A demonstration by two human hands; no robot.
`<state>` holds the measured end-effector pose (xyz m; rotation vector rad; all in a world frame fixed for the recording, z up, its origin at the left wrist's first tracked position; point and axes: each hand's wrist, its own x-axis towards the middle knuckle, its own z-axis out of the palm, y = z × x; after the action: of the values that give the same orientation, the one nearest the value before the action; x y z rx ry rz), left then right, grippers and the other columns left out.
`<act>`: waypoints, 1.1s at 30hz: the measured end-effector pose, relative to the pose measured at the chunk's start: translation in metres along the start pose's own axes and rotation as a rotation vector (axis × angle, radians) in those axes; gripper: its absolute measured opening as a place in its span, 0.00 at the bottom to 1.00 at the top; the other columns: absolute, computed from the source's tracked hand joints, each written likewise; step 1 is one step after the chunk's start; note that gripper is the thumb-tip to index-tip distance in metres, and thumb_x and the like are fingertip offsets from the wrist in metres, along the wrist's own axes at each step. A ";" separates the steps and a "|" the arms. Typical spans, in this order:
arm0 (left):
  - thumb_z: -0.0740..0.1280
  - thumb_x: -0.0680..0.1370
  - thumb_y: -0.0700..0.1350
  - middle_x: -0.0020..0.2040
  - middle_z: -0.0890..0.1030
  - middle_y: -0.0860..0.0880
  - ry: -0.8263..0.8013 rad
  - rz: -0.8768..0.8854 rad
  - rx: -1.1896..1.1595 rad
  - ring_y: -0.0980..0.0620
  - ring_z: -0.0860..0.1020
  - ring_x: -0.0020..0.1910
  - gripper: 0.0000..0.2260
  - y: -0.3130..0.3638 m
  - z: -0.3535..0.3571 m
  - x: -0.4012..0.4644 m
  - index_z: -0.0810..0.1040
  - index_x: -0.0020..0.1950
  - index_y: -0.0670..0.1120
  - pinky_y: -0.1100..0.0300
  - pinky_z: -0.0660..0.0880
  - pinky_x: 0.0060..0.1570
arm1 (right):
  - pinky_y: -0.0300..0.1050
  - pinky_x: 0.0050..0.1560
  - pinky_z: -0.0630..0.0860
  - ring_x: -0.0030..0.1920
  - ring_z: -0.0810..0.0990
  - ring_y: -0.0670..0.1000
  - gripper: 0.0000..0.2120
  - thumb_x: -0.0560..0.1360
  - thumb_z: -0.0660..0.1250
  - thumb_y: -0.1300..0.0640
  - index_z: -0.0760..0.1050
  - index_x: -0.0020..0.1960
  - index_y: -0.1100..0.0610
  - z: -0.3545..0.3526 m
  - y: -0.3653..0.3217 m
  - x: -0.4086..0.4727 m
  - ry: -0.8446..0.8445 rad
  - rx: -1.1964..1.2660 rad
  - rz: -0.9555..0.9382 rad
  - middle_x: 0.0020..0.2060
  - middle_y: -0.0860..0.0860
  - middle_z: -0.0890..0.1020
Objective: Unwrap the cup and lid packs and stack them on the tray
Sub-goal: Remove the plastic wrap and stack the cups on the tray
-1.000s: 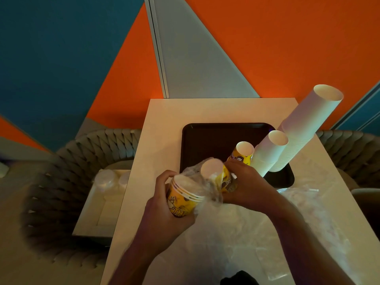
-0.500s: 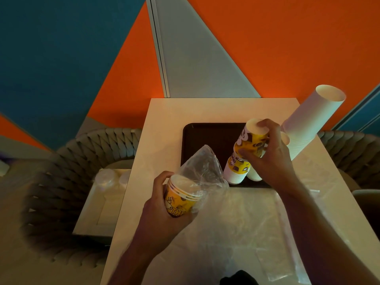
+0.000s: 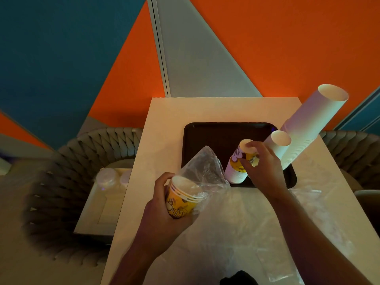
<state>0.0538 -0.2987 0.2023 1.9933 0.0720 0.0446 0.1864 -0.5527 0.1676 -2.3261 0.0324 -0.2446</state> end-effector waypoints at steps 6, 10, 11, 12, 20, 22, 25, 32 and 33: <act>0.82 0.66 0.47 0.52 0.82 0.61 0.009 0.020 -0.044 0.57 0.83 0.48 0.38 0.002 0.002 0.001 0.59 0.60 0.70 0.66 0.79 0.41 | 0.56 0.56 0.78 0.59 0.77 0.59 0.19 0.73 0.75 0.61 0.78 0.63 0.53 -0.007 -0.004 -0.001 -0.003 -0.095 -0.020 0.64 0.53 0.75; 0.77 0.62 0.58 0.52 0.80 0.65 0.000 0.028 -0.052 0.57 0.83 0.47 0.35 0.005 0.002 0.000 0.57 0.58 0.73 0.65 0.80 0.41 | 0.51 0.55 0.76 0.55 0.77 0.58 0.15 0.72 0.73 0.66 0.80 0.56 0.55 -0.016 -0.019 -0.004 0.103 -0.060 -0.104 0.59 0.54 0.77; 0.77 0.62 0.59 0.52 0.80 0.64 -0.003 0.032 -0.049 0.57 0.83 0.48 0.35 0.004 0.002 0.000 0.57 0.58 0.73 0.64 0.80 0.41 | 0.44 0.52 0.76 0.52 0.78 0.53 0.12 0.73 0.72 0.66 0.79 0.53 0.53 -0.020 -0.027 -0.007 0.104 0.014 -0.120 0.54 0.51 0.79; 0.77 0.62 0.59 0.52 0.81 0.62 -0.004 0.036 -0.043 0.57 0.83 0.48 0.35 0.003 0.003 0.000 0.57 0.58 0.74 0.64 0.80 0.41 | 0.36 0.47 0.75 0.47 0.79 0.49 0.11 0.74 0.71 0.66 0.79 0.50 0.52 -0.023 -0.036 -0.010 0.066 0.100 -0.123 0.49 0.48 0.81; 0.81 0.66 0.47 0.51 0.81 0.59 -0.013 0.057 0.019 0.58 0.83 0.48 0.38 -0.003 0.005 0.001 0.57 0.57 0.72 0.60 0.82 0.42 | 0.33 0.41 0.75 0.38 0.82 0.39 0.10 0.77 0.72 0.64 0.84 0.45 0.49 -0.026 -0.080 -0.030 -0.440 0.406 -0.221 0.37 0.39 0.85; 0.82 0.67 0.47 0.52 0.80 0.65 -0.025 0.063 0.038 0.59 0.83 0.48 0.38 -0.001 0.005 0.001 0.58 0.57 0.73 0.60 0.82 0.42 | 0.35 0.42 0.77 0.40 0.82 0.39 0.09 0.77 0.73 0.63 0.85 0.46 0.48 -0.023 -0.083 -0.031 -0.560 0.431 -0.223 0.38 0.41 0.85; 0.82 0.67 0.46 0.52 0.79 0.66 -0.039 0.068 0.061 0.59 0.83 0.47 0.37 0.001 0.004 0.000 0.59 0.57 0.72 0.61 0.82 0.40 | 0.45 0.50 0.82 0.50 0.85 0.45 0.08 0.75 0.75 0.60 0.85 0.51 0.48 -0.019 -0.086 -0.030 -0.681 0.410 -0.273 0.48 0.44 0.86; 0.83 0.65 0.46 0.52 0.79 0.66 -0.059 0.055 0.083 0.59 0.83 0.47 0.40 0.002 0.001 -0.001 0.59 0.58 0.74 0.59 0.82 0.42 | 0.43 0.59 0.79 0.57 0.80 0.41 0.12 0.74 0.75 0.50 0.79 0.52 0.33 -0.018 -0.090 -0.031 -0.875 0.334 -0.328 0.52 0.37 0.83; 0.83 0.65 0.46 0.52 0.79 0.66 -0.063 0.054 0.081 0.59 0.83 0.47 0.40 0.002 0.001 -0.002 0.59 0.59 0.74 0.59 0.82 0.42 | 0.44 0.60 0.79 0.58 0.81 0.42 0.12 0.74 0.75 0.49 0.80 0.53 0.35 -0.018 -0.090 -0.031 -0.896 0.339 -0.319 0.53 0.37 0.83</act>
<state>0.0524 -0.3004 0.2041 2.0757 -0.0206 0.0141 0.1478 -0.5000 0.2390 -1.9042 -0.7614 0.6021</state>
